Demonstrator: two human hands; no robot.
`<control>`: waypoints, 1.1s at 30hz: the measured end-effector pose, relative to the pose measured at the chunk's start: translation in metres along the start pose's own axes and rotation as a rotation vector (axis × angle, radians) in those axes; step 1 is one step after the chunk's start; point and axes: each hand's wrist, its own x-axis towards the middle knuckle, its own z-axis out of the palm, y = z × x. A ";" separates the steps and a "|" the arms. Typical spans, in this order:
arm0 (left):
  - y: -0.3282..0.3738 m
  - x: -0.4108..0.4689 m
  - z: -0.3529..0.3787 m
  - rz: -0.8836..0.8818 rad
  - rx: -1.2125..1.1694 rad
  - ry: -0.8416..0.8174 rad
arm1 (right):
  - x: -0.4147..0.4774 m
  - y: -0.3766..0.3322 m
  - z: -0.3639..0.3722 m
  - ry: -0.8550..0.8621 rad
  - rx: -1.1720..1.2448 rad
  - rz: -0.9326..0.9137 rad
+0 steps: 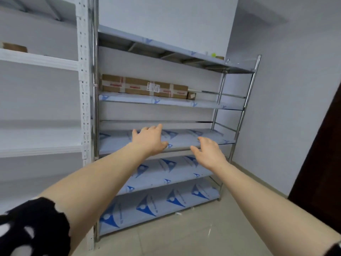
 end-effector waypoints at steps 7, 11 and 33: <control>0.042 0.153 0.025 0.069 0.005 0.034 | 0.139 0.077 0.004 0.038 0.067 0.017; 0.077 0.247 0.045 0.080 0.052 0.074 | 0.228 0.135 0.008 0.066 0.087 -0.027; 0.185 0.744 0.121 0.062 0.178 0.166 | 0.732 0.336 0.032 0.154 0.079 -0.147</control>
